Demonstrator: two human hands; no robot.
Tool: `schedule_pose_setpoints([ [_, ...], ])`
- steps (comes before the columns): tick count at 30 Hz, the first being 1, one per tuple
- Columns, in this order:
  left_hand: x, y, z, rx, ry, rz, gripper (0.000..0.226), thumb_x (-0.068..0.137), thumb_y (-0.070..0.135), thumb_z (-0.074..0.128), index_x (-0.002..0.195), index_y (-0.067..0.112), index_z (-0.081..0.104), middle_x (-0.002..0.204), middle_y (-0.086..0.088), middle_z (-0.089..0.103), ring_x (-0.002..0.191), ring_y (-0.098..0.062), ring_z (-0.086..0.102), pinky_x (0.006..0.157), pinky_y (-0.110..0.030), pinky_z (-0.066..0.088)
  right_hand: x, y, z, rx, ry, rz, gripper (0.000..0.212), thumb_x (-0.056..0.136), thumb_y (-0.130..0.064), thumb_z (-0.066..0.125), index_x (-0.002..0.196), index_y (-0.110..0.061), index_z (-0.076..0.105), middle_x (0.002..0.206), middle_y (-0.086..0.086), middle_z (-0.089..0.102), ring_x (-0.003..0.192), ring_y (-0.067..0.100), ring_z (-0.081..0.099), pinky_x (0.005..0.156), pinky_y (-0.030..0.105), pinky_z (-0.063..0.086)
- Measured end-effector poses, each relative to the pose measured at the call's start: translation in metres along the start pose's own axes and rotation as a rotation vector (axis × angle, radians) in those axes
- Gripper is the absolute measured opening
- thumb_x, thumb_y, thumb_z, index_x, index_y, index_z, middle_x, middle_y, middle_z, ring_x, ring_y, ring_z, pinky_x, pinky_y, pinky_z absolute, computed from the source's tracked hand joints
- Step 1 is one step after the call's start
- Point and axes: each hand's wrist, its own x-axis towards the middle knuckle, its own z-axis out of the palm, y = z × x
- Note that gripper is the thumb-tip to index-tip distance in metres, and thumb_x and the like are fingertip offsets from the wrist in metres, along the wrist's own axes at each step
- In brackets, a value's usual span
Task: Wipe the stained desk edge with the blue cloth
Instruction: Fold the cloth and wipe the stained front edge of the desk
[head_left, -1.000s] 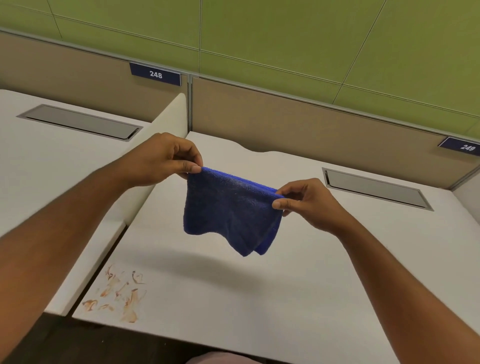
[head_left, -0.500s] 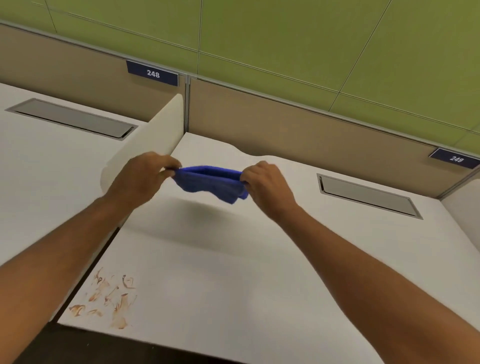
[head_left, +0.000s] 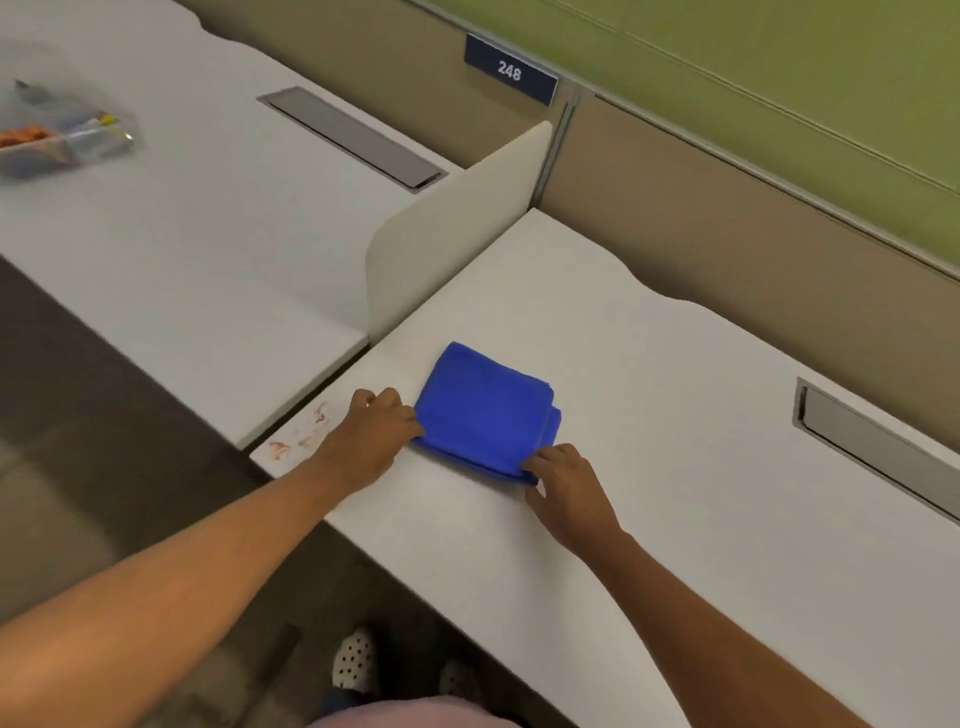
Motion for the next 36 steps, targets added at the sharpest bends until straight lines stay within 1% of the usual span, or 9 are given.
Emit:
schedule_pose_setpoints([
  [7, -0.049, 0.028, -0.007, 0.114, -0.021, -0.28, 0.057, 0.082, -0.01, 0.066, 0.125, 0.026, 0.074, 0.119, 0.003, 0.073, 0.12, -0.027, 0.055, 0.098, -0.049, 0.034, -0.017, -0.011, 0.027, 0.091, 0.055, -0.14, 0.023, 0.088, -0.017, 0.078, 0.11, -0.016, 0.079, 0.115, -0.001, 0.074, 0.108, 0.026, 0.066, 0.098, 0.038, 0.051],
  [15, -0.112, 0.077, 0.002, 0.156, 0.061, -0.692, 0.035, 0.088, 0.02, 0.074, 0.123, 0.025, 0.075, 0.135, -0.003, 0.068, 0.13, -0.032, 0.05, 0.1, -0.056, 0.038, -0.008, -0.032, 0.042, 0.175, -0.034, -0.39, 0.027, 0.091, -0.049, 0.058, 0.088, -0.026, 0.072, 0.109, -0.008, 0.062, 0.109, 0.015, 0.055, 0.1, 0.034, 0.037],
  [19, -0.116, 0.12, 0.018, -0.161, 0.382, -1.091, 0.049, 0.095, 0.028, 0.069, 0.141, 0.017, 0.055, 0.151, -0.007, 0.051, 0.142, -0.028, 0.043, 0.115, -0.052, 0.037, 0.041, -0.065, 0.051, 0.163, -0.041, -0.441, 0.048, 0.096, -0.06, 0.051, 0.131, -0.028, 0.062, 0.144, 0.003, 0.055, 0.136, 0.025, 0.049, 0.115, 0.055, 0.042],
  [21, -0.107, 0.144, 0.03, -0.477, 0.552, -1.347, 0.056, 0.101, 0.029, 0.063, 0.151, 0.013, 0.042, 0.161, -0.008, 0.039, 0.149, -0.026, 0.036, 0.121, -0.049, 0.035, 0.066, -0.082, 0.062, 0.023, -0.173, -0.403, 0.077, 0.095, -0.077, 0.039, 0.159, -0.036, 0.031, 0.171, 0.005, 0.023, 0.158, 0.034, 0.019, 0.126, 0.059, 0.016],
  [23, -0.094, 0.165, 0.043, -0.806, 0.692, -1.504, 0.066, 0.104, 0.032, 0.058, 0.16, 0.013, 0.028, 0.168, -0.01, 0.028, 0.152, -0.026, 0.033, 0.121, -0.041, 0.034, 0.084, -0.09, 0.078, -0.128, -0.239, -0.399, 0.087, 0.092, -0.085, 0.021, 0.165, -0.04, 0.005, 0.176, 0.002, -0.002, 0.162, 0.037, -0.005, 0.126, 0.063, 0.0],
  [27, -0.06, 0.195, 0.062, -1.198, 0.832, -1.528, 0.086, 0.102, 0.042, 0.062, 0.166, 0.023, 0.008, 0.171, -0.004, 0.027, 0.152, -0.023, 0.036, 0.117, -0.035, 0.036, 0.108, -0.086, 0.092, -0.194, -0.183, -0.46, 0.077, 0.097, -0.074, 0.002, 0.166, -0.039, 0.002, 0.177, 0.0, -0.001, 0.162, 0.035, -0.004, 0.128, 0.063, -0.002],
  [29, -0.049, 0.2, 0.068, -1.208, 0.881, -1.543, 0.095, 0.098, 0.042, 0.068, 0.166, 0.025, 0.005, 0.171, -0.002, 0.028, 0.152, -0.02, 0.036, 0.119, -0.039, 0.04, 0.125, -0.081, 0.09, -0.167, -0.171, -0.455, 0.073, 0.101, -0.066, 0.004, 0.167, -0.033, 0.004, 0.177, -0.002, 0.005, 0.163, 0.03, 0.0, 0.13, 0.06, 0.003],
  [33, -0.046, 0.199, 0.076, -1.159, 0.894, -1.534, 0.11, 0.086, 0.05, 0.079, 0.165, 0.03, 0.005, 0.17, 0.006, 0.024, 0.141, 0.003, 0.026, 0.1, -0.001, 0.024, 0.137, -0.083, 0.089, -0.065, -0.12, -0.357, 0.066, 0.11, -0.053, 0.021, 0.167, -0.025, 0.006, 0.176, -0.001, 0.011, 0.163, 0.026, 0.006, 0.131, 0.054, 0.006],
  [36, -0.047, 0.199, 0.079, -1.156, 0.901, -1.504, 0.111, 0.084, 0.058, 0.075, 0.165, 0.031, 0.005, 0.171, 0.005, 0.025, 0.146, -0.002, 0.029, 0.107, -0.008, 0.028, 0.105, -0.074, 0.09, -0.103, -0.142, -0.483, 0.067, 0.108, -0.057, 0.014, 0.166, -0.028, 0.003, 0.176, -0.002, 0.011, 0.163, 0.025, 0.005, 0.132, 0.051, 0.004],
])
